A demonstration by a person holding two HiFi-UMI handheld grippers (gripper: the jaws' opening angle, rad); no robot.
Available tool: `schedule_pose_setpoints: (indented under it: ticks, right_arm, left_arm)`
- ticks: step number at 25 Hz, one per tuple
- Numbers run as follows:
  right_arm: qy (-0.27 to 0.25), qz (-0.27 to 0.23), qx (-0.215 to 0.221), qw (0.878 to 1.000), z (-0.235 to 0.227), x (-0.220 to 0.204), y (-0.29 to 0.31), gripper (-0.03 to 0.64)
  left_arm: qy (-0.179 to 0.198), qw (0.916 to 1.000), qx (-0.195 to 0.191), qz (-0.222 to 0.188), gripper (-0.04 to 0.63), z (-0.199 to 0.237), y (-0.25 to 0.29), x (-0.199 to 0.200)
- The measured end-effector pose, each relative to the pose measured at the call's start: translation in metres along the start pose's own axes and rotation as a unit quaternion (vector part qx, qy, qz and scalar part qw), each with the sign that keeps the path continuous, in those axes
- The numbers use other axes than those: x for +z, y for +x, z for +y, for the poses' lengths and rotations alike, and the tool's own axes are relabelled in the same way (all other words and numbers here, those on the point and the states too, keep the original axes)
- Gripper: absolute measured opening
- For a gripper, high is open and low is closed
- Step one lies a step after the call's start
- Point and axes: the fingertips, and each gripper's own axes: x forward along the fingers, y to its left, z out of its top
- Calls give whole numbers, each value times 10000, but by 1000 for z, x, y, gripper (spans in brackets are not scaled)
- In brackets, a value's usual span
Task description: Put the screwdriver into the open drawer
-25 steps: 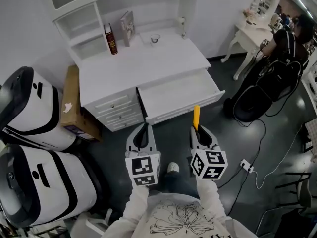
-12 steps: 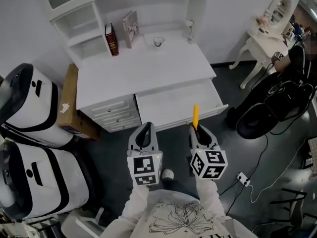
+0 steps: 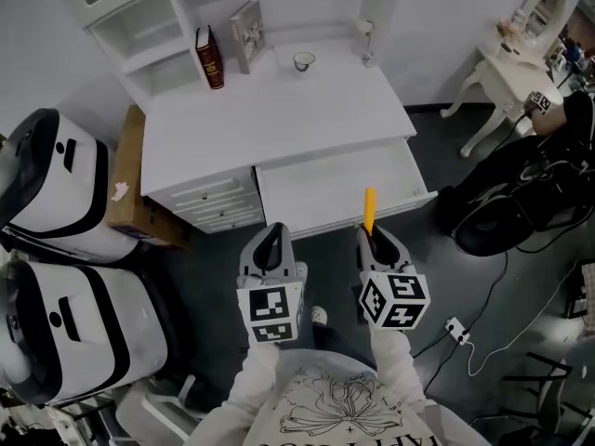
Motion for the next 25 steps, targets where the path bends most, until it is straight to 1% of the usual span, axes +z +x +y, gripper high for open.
schedule_pose_setpoints:
  ticks: [9, 18, 25]
  right_arm:
    - [27, 112, -22, 9999, -17, 9, 40, 69]
    - [27, 150, -49, 9999, -29, 35, 102, 69]
    - [76, 305, -97, 9995, -39, 50, 152, 69]
  left_arm:
    - [-11, 9999, -6, 111, 6, 9, 45, 1]
    - [-4, 9998, -142, 172, 6, 25, 113, 15]
    - [0, 9991, -266, 332, 6, 36, 166, 22]
